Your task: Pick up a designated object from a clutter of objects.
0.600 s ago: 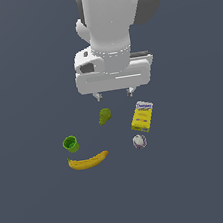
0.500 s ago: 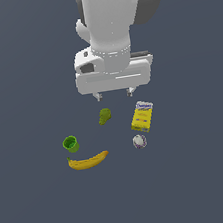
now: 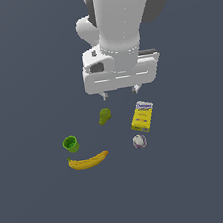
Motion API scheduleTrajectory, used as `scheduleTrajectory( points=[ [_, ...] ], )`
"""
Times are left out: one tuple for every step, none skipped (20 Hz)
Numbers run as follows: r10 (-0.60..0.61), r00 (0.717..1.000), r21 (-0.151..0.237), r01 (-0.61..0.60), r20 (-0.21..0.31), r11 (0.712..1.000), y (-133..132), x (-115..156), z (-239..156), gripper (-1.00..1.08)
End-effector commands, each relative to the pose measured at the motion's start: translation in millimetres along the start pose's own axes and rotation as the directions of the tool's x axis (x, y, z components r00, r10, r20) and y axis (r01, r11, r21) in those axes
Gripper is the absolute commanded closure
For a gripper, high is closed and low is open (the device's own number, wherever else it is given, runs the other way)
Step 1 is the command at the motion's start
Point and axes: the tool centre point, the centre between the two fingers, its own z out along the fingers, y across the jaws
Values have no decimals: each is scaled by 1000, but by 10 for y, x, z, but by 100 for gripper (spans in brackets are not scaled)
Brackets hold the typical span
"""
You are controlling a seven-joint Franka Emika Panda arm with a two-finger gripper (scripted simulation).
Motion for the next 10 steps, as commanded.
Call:
scheduleTrajectory(
  points=[
    [0, 1000, 0, 0, 1, 1000, 3, -1, 1, -92],
    [4, 1000, 0, -4, 0, 1000, 8, -2, 10, -92],
    [10, 1000, 0, -10, 0, 1000, 13, -4, 24, -92],
    [17, 1000, 1, -17, 0, 1000, 18, -8, 43, -92],
    [25, 1000, 1, -25, 0, 1000, 24, -13, 67, -92],
    [35, 999, 2, -35, 0, 999, 31, -18, 95, -92],
    [46, 999, 2, -46, -1, 999, 40, -25, 127, -92],
    [60, 998, 3, -60, -1, 998, 50, -32, 163, -92],
    [75, 997, 4, -75, -1, 997, 62, -41, 203, -92],
    [91, 996, 5, -91, -1, 996, 75, -52, 247, -92]
  ],
)
